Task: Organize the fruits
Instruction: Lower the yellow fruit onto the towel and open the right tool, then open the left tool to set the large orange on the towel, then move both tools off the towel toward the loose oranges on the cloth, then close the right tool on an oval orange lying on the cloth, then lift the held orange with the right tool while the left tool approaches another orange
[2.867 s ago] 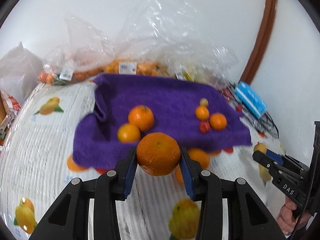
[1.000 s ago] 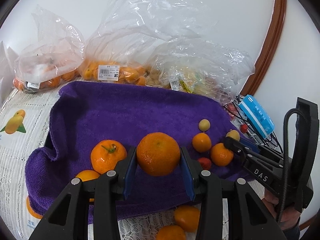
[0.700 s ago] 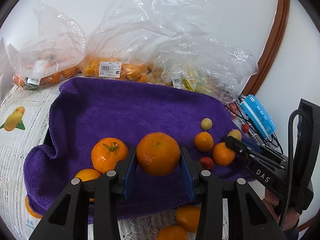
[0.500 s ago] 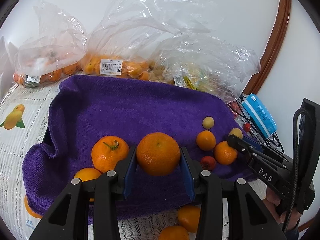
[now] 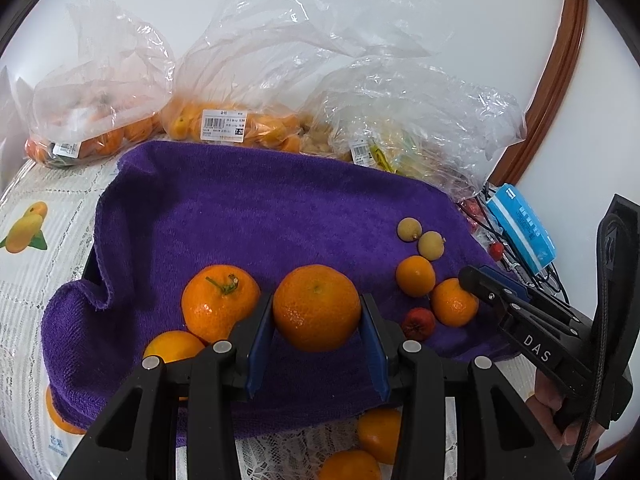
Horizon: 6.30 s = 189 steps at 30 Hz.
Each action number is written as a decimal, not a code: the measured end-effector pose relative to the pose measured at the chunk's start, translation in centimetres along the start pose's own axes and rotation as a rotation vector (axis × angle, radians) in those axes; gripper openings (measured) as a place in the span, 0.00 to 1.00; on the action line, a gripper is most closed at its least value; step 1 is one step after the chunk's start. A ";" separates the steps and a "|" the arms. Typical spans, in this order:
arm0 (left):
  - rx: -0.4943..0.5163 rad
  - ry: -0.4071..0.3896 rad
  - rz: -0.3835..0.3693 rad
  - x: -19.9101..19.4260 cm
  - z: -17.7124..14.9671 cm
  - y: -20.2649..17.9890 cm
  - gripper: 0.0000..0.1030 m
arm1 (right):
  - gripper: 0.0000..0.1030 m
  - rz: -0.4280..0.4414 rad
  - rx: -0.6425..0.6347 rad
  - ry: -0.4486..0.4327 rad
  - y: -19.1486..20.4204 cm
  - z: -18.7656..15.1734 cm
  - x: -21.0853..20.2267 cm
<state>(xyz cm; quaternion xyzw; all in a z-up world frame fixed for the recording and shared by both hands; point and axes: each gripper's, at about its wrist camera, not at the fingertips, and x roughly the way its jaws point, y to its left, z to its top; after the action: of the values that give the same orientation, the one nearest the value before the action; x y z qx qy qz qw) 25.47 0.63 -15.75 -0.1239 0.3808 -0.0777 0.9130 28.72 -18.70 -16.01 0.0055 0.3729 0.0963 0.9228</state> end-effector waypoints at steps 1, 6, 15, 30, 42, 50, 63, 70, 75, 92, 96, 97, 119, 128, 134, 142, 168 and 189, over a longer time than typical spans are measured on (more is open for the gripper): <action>0.001 0.000 -0.001 0.0 0.0 0.0 0.39 | 0.28 0.000 0.001 0.000 0.0 0.0 0.0; 0.010 0.006 0.009 0.2 0.0 -0.2 0.39 | 0.30 -0.003 0.000 0.002 0.1 0.0 0.0; 0.012 0.001 0.009 -0.1 -0.1 -0.3 0.42 | 0.32 -0.004 0.005 -0.008 -0.1 0.0 -0.2; 0.006 -0.038 -0.026 -1.0 -0.1 -0.3 0.48 | 0.41 -0.021 -0.006 -0.032 0.2 0.0 -0.9; 0.024 -0.061 -0.039 -2.1 -0.3 -1.3 0.48 | 0.54 -0.022 -0.017 -0.075 0.9 0.2 -2.7; 0.032 -0.069 -0.035 -2.8 -0.5 -1.6 0.49 | 0.55 -0.028 -0.005 -0.079 0.9 -0.2 -3.7; 0.042 -0.108 -0.025 -6.1 -2.5 0.0 0.52 | 0.55 -0.021 0.070 -0.045 0.7 -3.5 -7.4; 0.009 -0.101 0.025 -7.7 -4.2 3.1 0.52 | 0.55 -0.008 0.069 -0.003 2.5 -5.6 -8.4; -0.001 -0.106 0.070 -9.3 -5.4 5.0 0.52 | 0.55 0.024 0.048 0.028 4.3 -6.5 -8.5; -0.105 -0.095 0.104 -10.6 -6.6 9.1 0.52 | 0.27 0.085 -0.046 0.090 10.3 -6.3 -5.4; -0.109 -0.096 0.091 -10.6 -6.5 9.1 0.52 | 0.26 0.087 -0.041 0.100 10.2 -6.6 -4.7; -0.109 -0.098 0.091 -10.7 -6.6 9.1 0.52 | 0.26 0.085 -0.051 0.097 10.3 -6.7 -4.8; -0.099 -0.065 0.089 -9.9 -6.6 8.8 0.52 | 0.33 0.072 -0.086 0.150 11.0 -7.0 -2.3; -0.071 -0.055 0.125 -9.3 -6.7 8.3 0.52 | 0.34 0.096 -0.058 0.150 10.6 -7.0 -2.4; -0.049 -0.055 0.149 -9.1 -6.7 7.9 0.52 | 0.34 0.086 -0.067 0.151 10.8 -7.0 -2.4; -0.043 -0.023 0.155 -8.5 -6.9 7.8 0.52 | 0.34 0.072 -0.085 0.156 11.1 -7.0 -2.4; -0.043 -0.015 0.103 -8.6 -6.8 7.7 0.52 | 0.33 0.078 -0.008 0.121 9.1 -7.7 -4.0; -0.005 -0.017 0.101 -8.3 -7.1 6.8 0.53 | 0.33 0.051 0.067 0.124 4.2 -9.3 -6.1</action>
<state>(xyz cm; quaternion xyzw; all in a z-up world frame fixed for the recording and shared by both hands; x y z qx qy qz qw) 14.92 7.88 -16.87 -0.1073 0.3788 -0.0295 0.9188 17.30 -16.30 -18.25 0.0399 0.4323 0.1077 0.8944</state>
